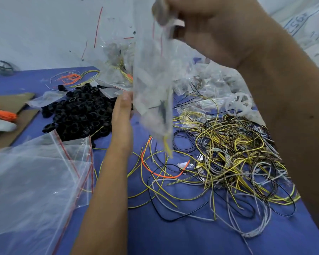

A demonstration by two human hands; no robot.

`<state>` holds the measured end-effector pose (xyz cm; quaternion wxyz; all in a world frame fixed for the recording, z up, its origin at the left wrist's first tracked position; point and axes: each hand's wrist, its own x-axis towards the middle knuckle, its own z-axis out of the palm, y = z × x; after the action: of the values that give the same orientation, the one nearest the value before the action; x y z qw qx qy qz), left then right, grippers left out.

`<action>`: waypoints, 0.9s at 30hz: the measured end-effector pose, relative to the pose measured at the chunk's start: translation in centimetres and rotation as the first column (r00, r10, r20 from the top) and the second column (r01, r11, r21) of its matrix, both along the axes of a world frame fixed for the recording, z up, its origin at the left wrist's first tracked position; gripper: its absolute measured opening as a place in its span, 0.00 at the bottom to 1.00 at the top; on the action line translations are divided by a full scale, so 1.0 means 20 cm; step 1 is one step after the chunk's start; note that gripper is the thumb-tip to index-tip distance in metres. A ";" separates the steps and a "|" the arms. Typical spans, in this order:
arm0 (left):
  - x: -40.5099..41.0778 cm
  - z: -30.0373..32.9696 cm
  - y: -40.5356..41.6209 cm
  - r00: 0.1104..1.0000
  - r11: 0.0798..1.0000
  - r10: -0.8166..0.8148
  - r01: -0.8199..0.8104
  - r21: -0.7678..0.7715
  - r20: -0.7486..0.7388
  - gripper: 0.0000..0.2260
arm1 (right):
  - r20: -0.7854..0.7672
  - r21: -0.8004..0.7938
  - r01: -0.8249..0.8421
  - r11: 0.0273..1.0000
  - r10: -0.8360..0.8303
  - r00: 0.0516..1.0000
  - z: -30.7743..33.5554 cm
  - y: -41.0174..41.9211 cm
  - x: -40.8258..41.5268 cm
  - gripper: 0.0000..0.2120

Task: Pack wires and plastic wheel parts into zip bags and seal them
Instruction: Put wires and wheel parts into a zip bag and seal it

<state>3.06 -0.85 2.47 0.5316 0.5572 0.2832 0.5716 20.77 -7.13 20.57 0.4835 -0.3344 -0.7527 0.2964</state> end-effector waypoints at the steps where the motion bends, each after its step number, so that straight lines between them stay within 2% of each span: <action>1: -0.01 0.02 0.00 0.987 0.989 -0.142 0.145 -0.039 0.070 0.22 | -0.161 -0.056 -0.055 0.997 0.046 0.986 -0.01 0.00 0.00 0.10; 3: -0.02 0.05 -0.04 0.906 0.895 -0.369 0.407 -0.185 0.206 0.26 | -0.418 -0.193 -0.067 0.979 -0.020 0.908 -0.07 0.04 0.02 0.13; 4: -0.01 0.05 -0.06 0.873 0.840 -0.431 0.480 -0.252 0.226 0.26 | -0.482 -0.282 -0.026 0.959 -0.118 0.868 -0.12 0.06 0.03 0.14; 5: 0.00 0.06 -0.09 0.856 0.801 -0.470 0.517 -0.301 0.218 0.26 | -0.483 -0.366 0.041 0.930 -0.227 0.845 -0.19 0.09 0.03 0.14; 9: 0.06 0.03 -0.16 0.823 0.743 -0.544 0.564 -0.360 0.167 0.26 | -0.358 -0.512 0.297 0.806 -0.514 0.779 -0.48 0.15 0.12 0.12; 12: 0.07 0.01 -0.15 0.831 0.744 -0.542 0.544 -0.388 0.125 0.16 | -0.219 -0.582 0.467 0.665 -0.682 0.698 -0.60 0.12 0.18 0.11; 14: 0.07 0.00 -0.14 0.833 0.710 -0.526 0.541 -0.451 0.172 0.15 | -0.133 -0.673 0.426 0.605 -0.666 0.734 -0.66 0.08 0.19 0.22; 17: 0.07 -0.02 -0.12 0.806 0.644 -0.544 0.578 -0.501 0.232 0.16 | -0.083 -0.721 0.344 0.601 -0.569 0.818 -0.72 -0.02 0.18 0.34; 19: 0.08 -0.04 -0.10 0.808 0.604 -0.530 0.573 -0.554 0.258 0.22 | -0.056 -0.697 0.388 0.603 -0.585 0.809 -0.75 -0.07 0.18 0.37; 21: 0.08 -0.06 -0.09 0.815 0.577 -0.529 0.549 -0.605 0.236 0.27 | -0.077 -0.642 0.434 0.632 -0.616 0.784 -0.80 -0.12 0.17 0.30; 23: 0.10 -0.06 -0.10 0.875 0.636 -0.449 0.455 -0.623 0.181 0.27 | -0.131 -0.619 0.457 0.639 -0.658 0.742 -0.85 -0.14 0.17 0.21; 27: 0.10 -0.08 -0.06 0.984 0.868 -0.177 0.156 -0.471 -0.001 0.05 | -0.238 -0.599 0.478 0.643 -0.712 0.660 -0.89 -0.15 0.20 0.11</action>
<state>5.02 -2.00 0.84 0.6913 0.4471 0.3757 0.4255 24.69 -10.14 2.70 0.6158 -0.6008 -0.3583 0.3626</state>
